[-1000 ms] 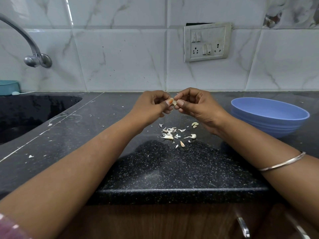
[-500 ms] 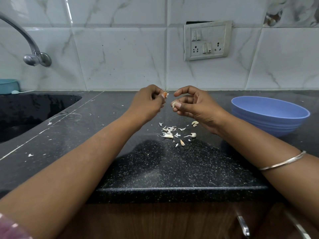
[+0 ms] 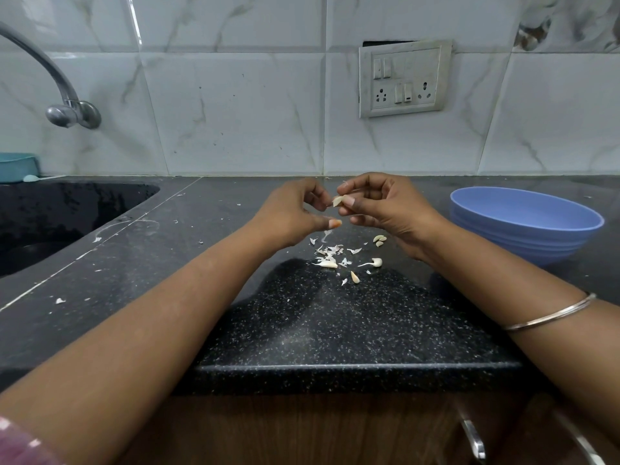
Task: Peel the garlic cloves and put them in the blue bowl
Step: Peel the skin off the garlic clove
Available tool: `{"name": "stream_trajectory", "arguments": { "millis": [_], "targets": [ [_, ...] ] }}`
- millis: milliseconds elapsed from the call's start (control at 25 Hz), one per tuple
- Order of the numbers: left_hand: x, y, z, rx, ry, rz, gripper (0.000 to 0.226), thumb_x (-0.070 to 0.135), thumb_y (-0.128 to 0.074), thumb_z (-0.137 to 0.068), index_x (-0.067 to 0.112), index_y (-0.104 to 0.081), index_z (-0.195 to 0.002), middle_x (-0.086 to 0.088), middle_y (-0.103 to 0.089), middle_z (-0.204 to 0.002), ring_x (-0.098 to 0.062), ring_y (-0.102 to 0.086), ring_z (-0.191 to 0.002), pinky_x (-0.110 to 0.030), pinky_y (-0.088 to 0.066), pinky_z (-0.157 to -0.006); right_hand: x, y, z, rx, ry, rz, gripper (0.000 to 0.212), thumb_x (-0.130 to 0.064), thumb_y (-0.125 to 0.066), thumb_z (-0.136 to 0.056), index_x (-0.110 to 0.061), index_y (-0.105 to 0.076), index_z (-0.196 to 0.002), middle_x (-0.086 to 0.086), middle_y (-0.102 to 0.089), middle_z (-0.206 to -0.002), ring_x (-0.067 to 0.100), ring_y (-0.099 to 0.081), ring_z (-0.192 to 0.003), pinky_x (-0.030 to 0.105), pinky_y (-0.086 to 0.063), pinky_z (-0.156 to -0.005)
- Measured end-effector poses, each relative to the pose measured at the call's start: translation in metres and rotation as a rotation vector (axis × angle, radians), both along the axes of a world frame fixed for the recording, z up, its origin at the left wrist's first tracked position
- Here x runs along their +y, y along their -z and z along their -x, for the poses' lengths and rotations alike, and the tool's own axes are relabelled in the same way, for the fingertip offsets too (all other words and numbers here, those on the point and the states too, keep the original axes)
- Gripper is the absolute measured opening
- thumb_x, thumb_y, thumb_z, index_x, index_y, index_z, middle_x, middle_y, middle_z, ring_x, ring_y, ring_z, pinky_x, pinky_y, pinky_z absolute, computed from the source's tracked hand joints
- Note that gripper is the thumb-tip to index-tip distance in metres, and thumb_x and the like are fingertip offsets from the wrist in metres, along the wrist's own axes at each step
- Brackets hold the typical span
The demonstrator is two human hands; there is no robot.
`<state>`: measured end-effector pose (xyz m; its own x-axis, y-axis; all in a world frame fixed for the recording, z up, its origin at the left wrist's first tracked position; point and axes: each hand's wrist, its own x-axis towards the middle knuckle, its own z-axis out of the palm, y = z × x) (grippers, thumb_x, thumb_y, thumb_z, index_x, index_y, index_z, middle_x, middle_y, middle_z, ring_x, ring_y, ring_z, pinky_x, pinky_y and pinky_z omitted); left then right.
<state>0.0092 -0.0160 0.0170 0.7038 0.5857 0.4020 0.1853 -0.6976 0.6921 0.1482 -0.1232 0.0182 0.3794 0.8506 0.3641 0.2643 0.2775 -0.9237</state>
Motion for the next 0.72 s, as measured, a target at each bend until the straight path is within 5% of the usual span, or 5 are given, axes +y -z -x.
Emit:
{"name": "stream_trajectory", "arguments": {
  "millis": [200, 360, 720],
  "targets": [
    [0.0005, -0.0036, 0.0001, -0.153, 0.035, 0.088, 0.014, 0.017, -0.073, -0.081, 0.013, -0.066, -0.092, -0.009, -0.067, -0.080, -0.016, -0.064, -0.075, -0.038, -0.053, -0.074, -0.0012, -0.0008, 0.0011, -0.003, 0.017, 0.019, 0.013, -0.006, -0.070, -0.082, -0.007, -0.066, -0.094, 0.011, -0.070, -0.089, 0.011, -0.068, -0.075, 0.021, -0.055, -0.065],
    [-0.0005, -0.0039, 0.0012, -0.187, 0.065, 0.127, 0.012, 0.019, -0.069, -0.085, 0.012, -0.068, -0.096, -0.005, -0.070, -0.079, -0.011, -0.068, -0.075, -0.026, -0.054, -0.071, -0.0016, -0.0017, 0.0028, -0.031, 0.028, 0.029, 0.013, -0.009, -0.071, -0.081, -0.009, -0.066, -0.092, 0.009, -0.068, -0.087, 0.012, -0.066, -0.078, 0.022, -0.055, -0.068],
    [-0.0010, -0.0032, 0.0003, -0.254, 0.108, 0.401, 0.021, 0.018, -0.065, -0.088, 0.000, -0.064, -0.099, -0.010, -0.070, -0.084, -0.015, -0.065, -0.073, -0.024, -0.055, -0.070, -0.0005, -0.0031, 0.0078, -0.151, 0.093, -0.052, 0.021, 0.001, -0.069, -0.082, -0.006, -0.057, -0.097, 0.003, -0.063, -0.078, 0.018, -0.068, -0.076, 0.026, -0.058, -0.069]
  ]
}}
